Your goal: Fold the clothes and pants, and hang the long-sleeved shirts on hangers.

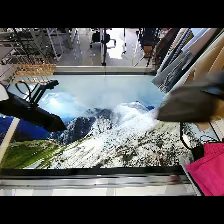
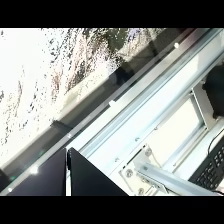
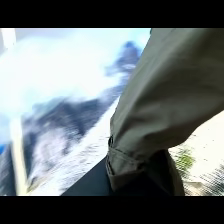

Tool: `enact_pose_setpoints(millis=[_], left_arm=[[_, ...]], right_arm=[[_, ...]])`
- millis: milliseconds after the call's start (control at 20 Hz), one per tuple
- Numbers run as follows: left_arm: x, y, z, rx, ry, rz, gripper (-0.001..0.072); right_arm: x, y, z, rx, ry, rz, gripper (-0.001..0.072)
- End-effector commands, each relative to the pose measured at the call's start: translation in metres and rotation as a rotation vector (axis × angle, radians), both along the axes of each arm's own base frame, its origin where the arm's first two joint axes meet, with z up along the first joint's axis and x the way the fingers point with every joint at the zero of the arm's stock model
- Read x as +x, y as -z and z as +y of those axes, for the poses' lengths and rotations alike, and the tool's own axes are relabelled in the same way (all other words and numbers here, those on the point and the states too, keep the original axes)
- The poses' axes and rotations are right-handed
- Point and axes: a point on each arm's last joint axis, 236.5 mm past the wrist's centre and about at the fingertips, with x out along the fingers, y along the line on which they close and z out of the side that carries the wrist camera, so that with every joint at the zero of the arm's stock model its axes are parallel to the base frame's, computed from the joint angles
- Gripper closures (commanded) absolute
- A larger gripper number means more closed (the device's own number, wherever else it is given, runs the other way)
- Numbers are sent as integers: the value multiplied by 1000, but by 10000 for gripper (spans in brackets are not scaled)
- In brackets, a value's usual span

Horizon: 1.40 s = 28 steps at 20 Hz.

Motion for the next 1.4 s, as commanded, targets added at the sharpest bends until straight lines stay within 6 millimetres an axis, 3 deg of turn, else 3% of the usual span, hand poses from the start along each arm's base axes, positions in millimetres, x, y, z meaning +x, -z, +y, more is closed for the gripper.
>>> enact_pose_setpoints(millis=[0, 100, 250, 350, 450, 500, 550, 650, 750, 800, 850, 900, 950, 1000, 1050, 1100, 1200, 1350], left_arm=[[-5, -7, 3, 13, 21, -40, 696], [-3, -5, 3, 15, 35, -47, 696], [-1, -2, 3, 16, 35, -36, 696], [-1, -1, 3, 17, 38, -35, 696], [0, 1, 3, 17, 38, -30, 696], [0, 1, 3, 17, 38, -28, 696], [1, 2, 2, 17, 38, -27, 696], [1, 3, 2, 18, 38, -24, 696], [1, 3, 3, 18, 37, -24, 696], [3, 4, 5, 31, 33, -27, 696], [7, 9, 14, 72, 23, -42, 696], [18, 15, 30, 145, -16, -74, 696], [32, 21, 51, 235, -67, -114, 696], [49, 24, 79, 340, -153, -160, 696], [62, 24, 106, 432, -268, -191, 696], [67, 23, 132, 512, -378, -195, 696], [68, 21, 153, 580, -470, -192, 695], [68, 21, 153, 580, -469, -192, 696]], right_arm=[[-123, 34, -86, -12, 389, 130, 704], [-188, 92, -107, 116, 591, 245, 703], [-261, 169, -111, 287, 917, 356, 703], [-302, 209, -112, 303, 1085, 483, 702], [-349, 235, -121, 205, 1157, 655, 698], [-369, 241, -129, 159, 1177, 727, 473], [-380, 245, -140, 116, 1177, 755, -3], [-382, 240, -161, 22, 1077, 749, 14], [-366, 211, -198, -70, 1076, 622, 16], [-338, 185, -226, -112, 1099, 446, 17], [-297, 146, -252, -129, 1112, 195, 17], [-248, 94, -270, -96, 1105, -116, 19], [-203, 48, -270, -28, 1045, -378, 44], [-166, 22, -255, 0, 916, -501, 143], [-131, 18, -228, -16, 745, -508, 255], [-104, 35, -198, -54, 570, -434, 299], [-68, 99, -133, -49, 297, -212, 300], [-53, 192, -45, -55, -18, 65, 458]])
